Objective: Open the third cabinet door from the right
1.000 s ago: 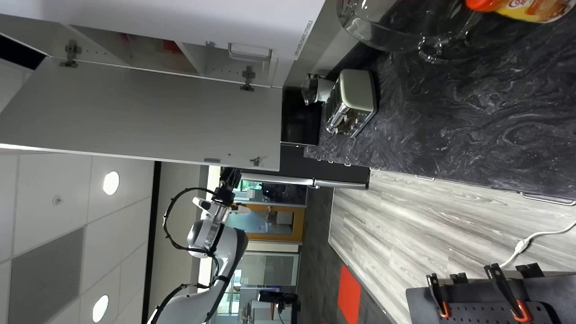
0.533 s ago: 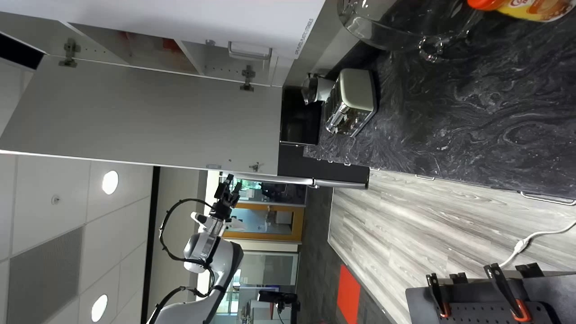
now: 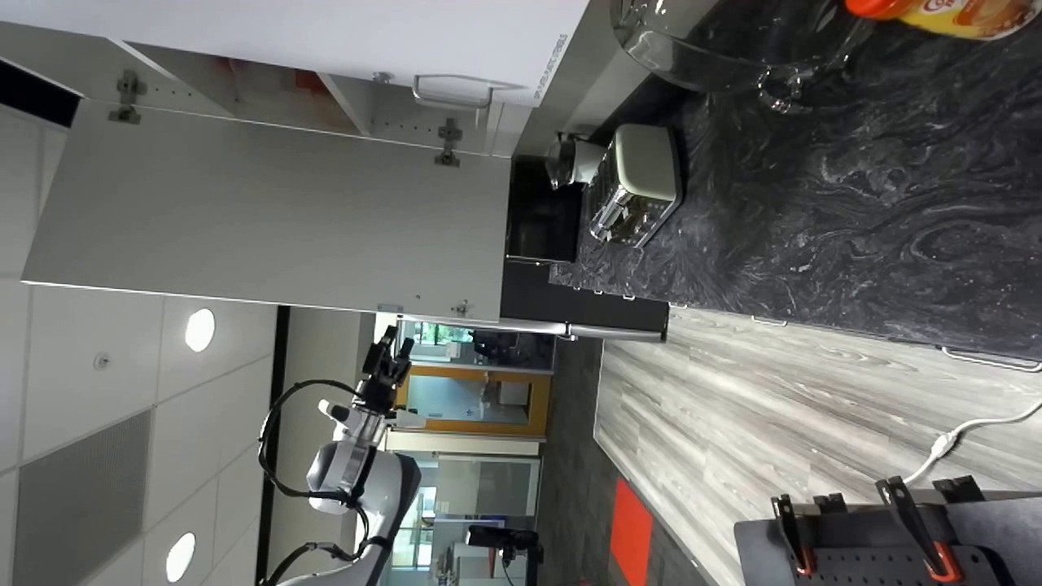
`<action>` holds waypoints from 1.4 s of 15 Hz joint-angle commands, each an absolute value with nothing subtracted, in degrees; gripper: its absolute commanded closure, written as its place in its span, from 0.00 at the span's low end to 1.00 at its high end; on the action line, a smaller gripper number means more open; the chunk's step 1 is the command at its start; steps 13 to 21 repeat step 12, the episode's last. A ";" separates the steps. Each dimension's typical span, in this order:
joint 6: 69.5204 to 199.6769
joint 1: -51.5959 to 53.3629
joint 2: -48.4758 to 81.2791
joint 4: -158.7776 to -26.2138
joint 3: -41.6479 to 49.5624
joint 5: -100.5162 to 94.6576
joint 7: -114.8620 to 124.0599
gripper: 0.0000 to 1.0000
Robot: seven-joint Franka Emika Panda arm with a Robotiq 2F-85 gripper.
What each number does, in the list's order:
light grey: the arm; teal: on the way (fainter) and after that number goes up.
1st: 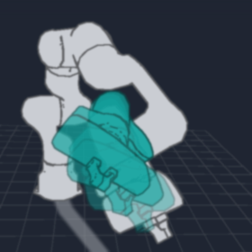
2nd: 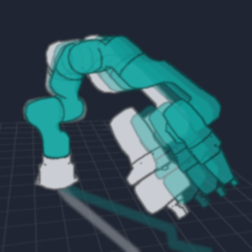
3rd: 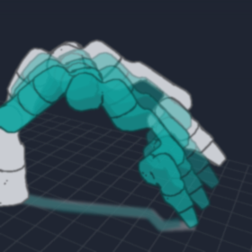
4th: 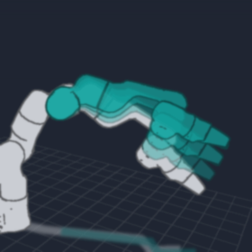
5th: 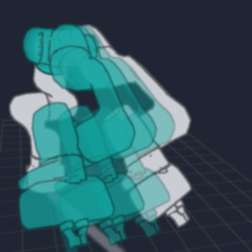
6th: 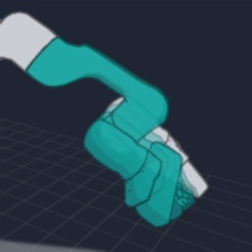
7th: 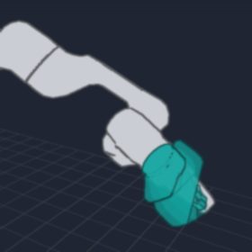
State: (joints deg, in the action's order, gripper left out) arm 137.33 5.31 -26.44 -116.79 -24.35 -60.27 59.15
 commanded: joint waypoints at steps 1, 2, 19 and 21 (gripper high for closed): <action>136.48 7.23 -28.93 -118.20 -20.44 -58.07 57.55 0.00; 137.00 7.53 -29.26 -118.54 -19.59 -57.14 56.98 0.00; 137.24 6.94 -28.58 -118.03 -19.50 -56.47 57.47 0.00; 137.24 6.94 -28.58 -118.03 -19.50 -56.47 57.47 0.00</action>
